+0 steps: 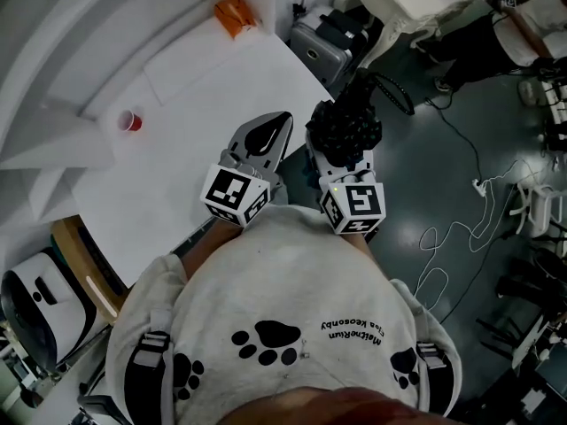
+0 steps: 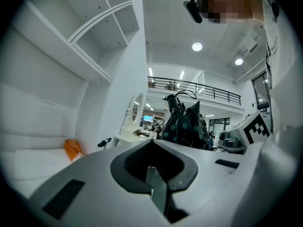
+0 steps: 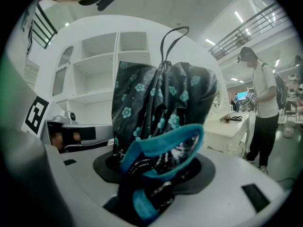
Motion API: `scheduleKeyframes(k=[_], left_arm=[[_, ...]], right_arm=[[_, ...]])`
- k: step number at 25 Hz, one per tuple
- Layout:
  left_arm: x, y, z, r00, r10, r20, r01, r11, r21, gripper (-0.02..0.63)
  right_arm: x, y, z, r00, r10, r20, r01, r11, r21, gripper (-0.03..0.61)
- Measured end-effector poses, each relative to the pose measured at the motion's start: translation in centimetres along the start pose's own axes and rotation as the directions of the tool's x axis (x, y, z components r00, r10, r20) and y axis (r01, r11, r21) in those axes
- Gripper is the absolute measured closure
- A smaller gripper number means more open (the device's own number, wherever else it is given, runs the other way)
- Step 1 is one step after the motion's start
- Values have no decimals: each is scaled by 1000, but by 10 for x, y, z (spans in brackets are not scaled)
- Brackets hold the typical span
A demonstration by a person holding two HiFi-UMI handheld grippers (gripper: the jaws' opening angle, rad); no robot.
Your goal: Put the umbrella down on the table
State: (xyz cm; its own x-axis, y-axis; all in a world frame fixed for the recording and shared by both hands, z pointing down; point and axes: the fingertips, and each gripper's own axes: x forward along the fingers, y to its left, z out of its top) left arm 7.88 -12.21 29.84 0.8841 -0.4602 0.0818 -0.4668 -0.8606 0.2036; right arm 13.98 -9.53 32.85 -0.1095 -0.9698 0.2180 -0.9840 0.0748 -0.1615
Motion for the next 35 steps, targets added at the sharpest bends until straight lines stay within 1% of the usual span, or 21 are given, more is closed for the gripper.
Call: scheduleKeyframes(k=[5, 10, 15, 19, 21, 27, 31, 35], left_arm=[[10, 28, 1, 1000, -11, 10, 11, 1000, -1, 597], [13, 51, -13, 1000, -8, 0, 8, 999, -31, 597], [16, 61, -26, 1000, 20, -24, -22, 998, -65, 597], [25, 56, -29, 999, 40, -20, -41, 998, -39, 597], [31, 57, -31, 999, 50, -17, -51, 998, -43, 597], [60, 87, -47, 996, 88, -35, -89, 995, -44, 597], [58, 91, -62, 991, 127, -48, -129, 991, -47, 597], [53, 101, -74, 987, 148, -54, -151, 987, -53, 597]], right_arm=[[31, 1, -2, 1000, -14, -22, 14, 1000, -8, 299], [53, 7, -14, 999, -6, -49, 6, 1000, -8, 299], [64, 9, -25, 995, 26, -95, -25, 1000, 3, 299], [66, 3, -28, 992, 63, -106, -65, 998, -15, 299], [70, -2, -31, 990, 82, -115, -86, 996, -25, 299], [109, -23, -46, 981, 125, -150, -130, 991, -25, 299], [110, -31, -59, 978, 133, -163, -140, 990, -28, 299], [117, -33, -71, 976, 128, -175, -135, 991, -24, 299]])
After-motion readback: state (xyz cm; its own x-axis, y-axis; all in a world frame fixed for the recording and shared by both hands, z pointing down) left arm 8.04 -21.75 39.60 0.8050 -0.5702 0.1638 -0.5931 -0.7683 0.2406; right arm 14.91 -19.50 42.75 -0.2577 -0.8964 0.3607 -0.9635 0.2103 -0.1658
